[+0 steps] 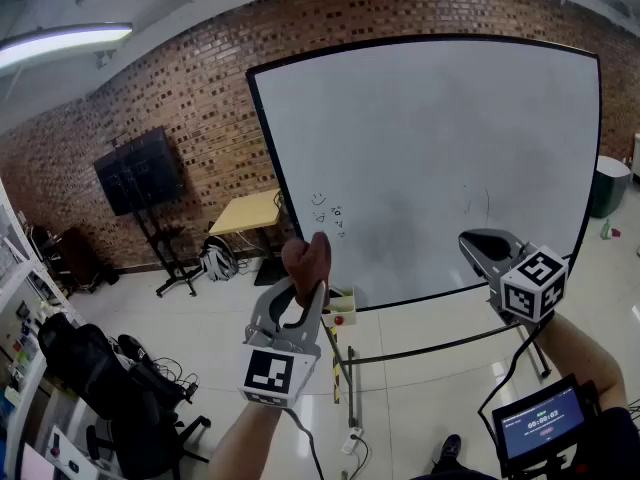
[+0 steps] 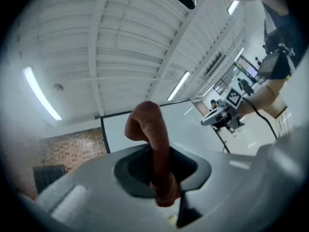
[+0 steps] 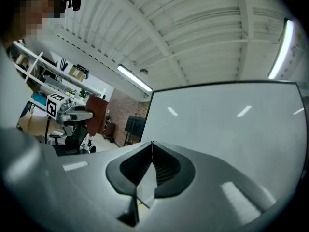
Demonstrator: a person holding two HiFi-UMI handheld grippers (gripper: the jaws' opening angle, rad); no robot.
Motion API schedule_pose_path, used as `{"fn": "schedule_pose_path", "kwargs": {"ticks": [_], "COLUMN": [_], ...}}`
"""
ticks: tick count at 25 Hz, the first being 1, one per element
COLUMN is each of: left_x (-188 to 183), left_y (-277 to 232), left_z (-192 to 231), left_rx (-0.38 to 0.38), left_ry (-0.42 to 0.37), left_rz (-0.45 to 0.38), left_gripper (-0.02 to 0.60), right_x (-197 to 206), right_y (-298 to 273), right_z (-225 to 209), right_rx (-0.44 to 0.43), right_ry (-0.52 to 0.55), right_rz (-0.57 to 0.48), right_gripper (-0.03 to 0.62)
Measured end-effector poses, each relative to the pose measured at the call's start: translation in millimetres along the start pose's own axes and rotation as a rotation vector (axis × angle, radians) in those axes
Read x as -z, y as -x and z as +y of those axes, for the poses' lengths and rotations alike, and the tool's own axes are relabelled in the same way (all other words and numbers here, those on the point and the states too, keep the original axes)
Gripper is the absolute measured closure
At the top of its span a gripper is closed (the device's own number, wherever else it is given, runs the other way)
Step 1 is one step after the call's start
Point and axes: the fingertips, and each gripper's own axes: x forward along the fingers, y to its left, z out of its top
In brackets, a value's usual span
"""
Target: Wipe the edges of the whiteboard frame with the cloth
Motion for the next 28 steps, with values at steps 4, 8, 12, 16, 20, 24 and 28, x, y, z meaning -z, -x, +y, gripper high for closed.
{"fn": "schedule_pose_path", "kwargs": {"ticks": [4, 8, 12, 16, 20, 24, 28], "left_x": [-69, -111, -141, -161, -161, -171, -181], "left_y": [-59, -135, -204, -241, -267, -298, -291], "left_z": [36, 84, 127, 146, 154, 163, 165], "left_rx": [-0.049, -0.124, -0.175, -0.190, -0.178, -0.130, 0.039], "left_ry": [-0.089, -0.145, -0.086, -0.028, -0.033, -0.025, 0.030], "left_rz": [-0.088, -0.077, -0.080, -0.107, -0.102, -0.139, -0.234], "left_gripper": [0.511, 0.511, 0.511, 0.511, 0.511, 0.511, 0.511], "right_x": [-97, -173, -222, -246, -249, -263, -285], "right_y": [-24, -66, -111, -136, -160, -187, -203], "right_z": [-17, -55, -98, -127, -138, -147, -121], "right_rx": [-0.025, -0.067, -0.147, -0.182, -0.234, -0.312, -0.453], "right_ry": [0.125, 0.282, 0.375, 0.420, 0.413, 0.324, 0.192], "right_rz": [-0.181, -0.288, -0.309, -0.309, -0.319, -0.339, -0.366], "right_gripper": [0.583, 0.585, 0.585, 0.585, 0.585, 0.585, 0.583]}}
